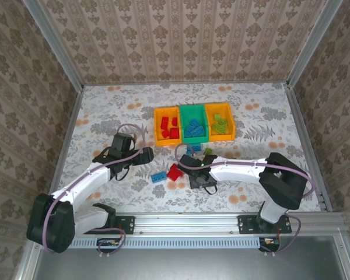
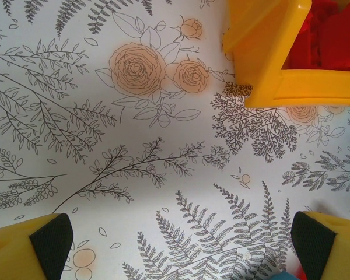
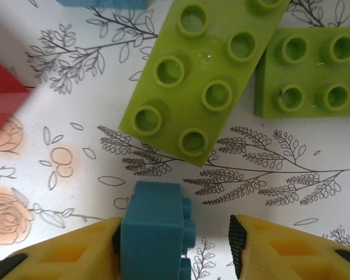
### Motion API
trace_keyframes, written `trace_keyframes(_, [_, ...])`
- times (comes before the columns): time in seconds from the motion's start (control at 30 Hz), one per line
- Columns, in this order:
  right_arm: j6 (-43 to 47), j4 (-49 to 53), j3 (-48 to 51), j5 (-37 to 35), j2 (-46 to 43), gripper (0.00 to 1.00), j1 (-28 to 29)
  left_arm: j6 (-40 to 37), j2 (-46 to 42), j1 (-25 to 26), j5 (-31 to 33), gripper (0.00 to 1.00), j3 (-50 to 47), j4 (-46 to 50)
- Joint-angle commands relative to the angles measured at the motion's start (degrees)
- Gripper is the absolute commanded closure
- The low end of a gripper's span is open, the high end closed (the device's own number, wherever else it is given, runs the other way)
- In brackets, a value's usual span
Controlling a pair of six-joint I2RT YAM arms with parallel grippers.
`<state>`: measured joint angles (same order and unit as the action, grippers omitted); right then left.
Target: Sort the legos into containers by color
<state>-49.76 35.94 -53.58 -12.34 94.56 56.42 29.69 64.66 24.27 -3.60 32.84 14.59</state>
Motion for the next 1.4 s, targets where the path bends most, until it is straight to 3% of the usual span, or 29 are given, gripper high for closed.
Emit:
trace_keyframes(0.0, [-1.4,-0.5,0.4,-1.4,1.2,0.52,0.2,1.8,-1.2,-0.5,0.7,0.0,-0.1,0.2])
trace_keyframes(0.17, [-1.9,-0.5,0.5,-1.3,1.8,0.67,0.1,2.2,-2.3,-0.5,1.2,0.0,-1.4,-0.2])
trace_keyframes(0.37, [-1.2,0.7,-0.4,-3.0,-2.7,0.74,0.2,2.5,-3.0,-0.5,1.7,0.0,-2.2,-0.2])
trace_keyframes(0.6, [2.3,4.6,-3.2,-6.3,-9.6,0.75,-1.0,3.0,-2.9,-0.6,1.7,0.0,-2.5,-0.6])
trace_keyframes(0.77, [7.6,5.0,-6.7,-6.1,-10.8,0.76,-6.3,3.3,-2.3,-0.6,1.1,0.0,-2.5,-0.8])
trace_keyframes(1.37, [18.3,-1.1,-21.5,0.8,-4.0,0.77,-18.8,3.5,-2.3,-0.6,0.5,0.0,-3.3,-1.1])
